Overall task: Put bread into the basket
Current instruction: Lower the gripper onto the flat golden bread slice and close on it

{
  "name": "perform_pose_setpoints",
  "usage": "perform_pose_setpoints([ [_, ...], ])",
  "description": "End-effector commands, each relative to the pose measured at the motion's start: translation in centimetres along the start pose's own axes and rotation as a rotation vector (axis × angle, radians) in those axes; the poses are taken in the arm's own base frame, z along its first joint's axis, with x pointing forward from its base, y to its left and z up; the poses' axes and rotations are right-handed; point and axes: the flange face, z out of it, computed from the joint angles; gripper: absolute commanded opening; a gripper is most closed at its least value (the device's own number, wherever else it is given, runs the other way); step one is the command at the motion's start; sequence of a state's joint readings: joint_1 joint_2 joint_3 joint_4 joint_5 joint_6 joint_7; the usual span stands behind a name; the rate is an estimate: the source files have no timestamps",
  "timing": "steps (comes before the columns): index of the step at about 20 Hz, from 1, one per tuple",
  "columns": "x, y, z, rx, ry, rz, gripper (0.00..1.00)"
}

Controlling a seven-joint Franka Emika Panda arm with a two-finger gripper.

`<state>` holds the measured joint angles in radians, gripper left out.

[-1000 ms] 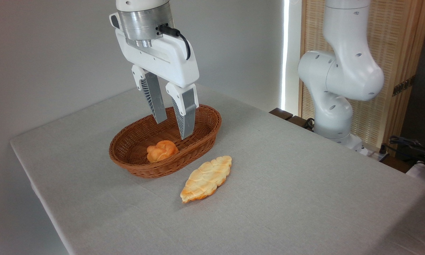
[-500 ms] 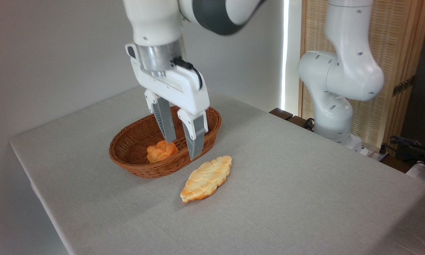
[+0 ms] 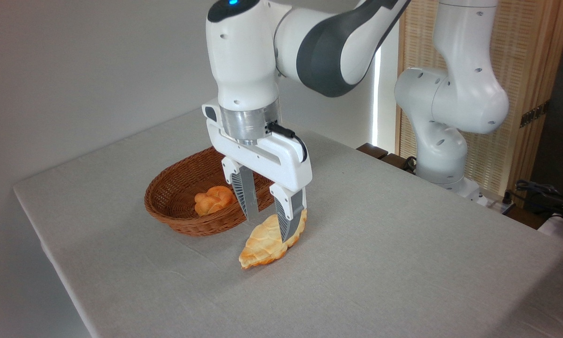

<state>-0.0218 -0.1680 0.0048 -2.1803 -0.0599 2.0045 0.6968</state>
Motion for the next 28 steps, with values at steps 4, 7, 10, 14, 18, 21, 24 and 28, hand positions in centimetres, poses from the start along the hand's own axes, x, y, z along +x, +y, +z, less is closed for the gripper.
perform_pose_setpoints([
  [4,0.4,2.0,2.8,-0.03,-0.019,0.022,1.0],
  [7,0.7,2.7,3.9,-0.041,-0.039,0.037,1.0],
  [10,1.0,2.8,4.7,-0.05,-0.052,0.041,1.0],
  [14,1.1,2.7,5.3,-0.057,-0.06,0.046,1.0],
  [18,1.5,3.1,5.6,-0.056,-0.062,0.067,1.0],
  [21,1.5,3.1,5.6,-0.057,-0.061,0.105,0.86],
  [24,1.8,3.6,5.6,-0.066,-0.06,0.174,0.46],
  [28,2.2,4.4,5.7,-0.074,-0.064,0.25,0.24],
])
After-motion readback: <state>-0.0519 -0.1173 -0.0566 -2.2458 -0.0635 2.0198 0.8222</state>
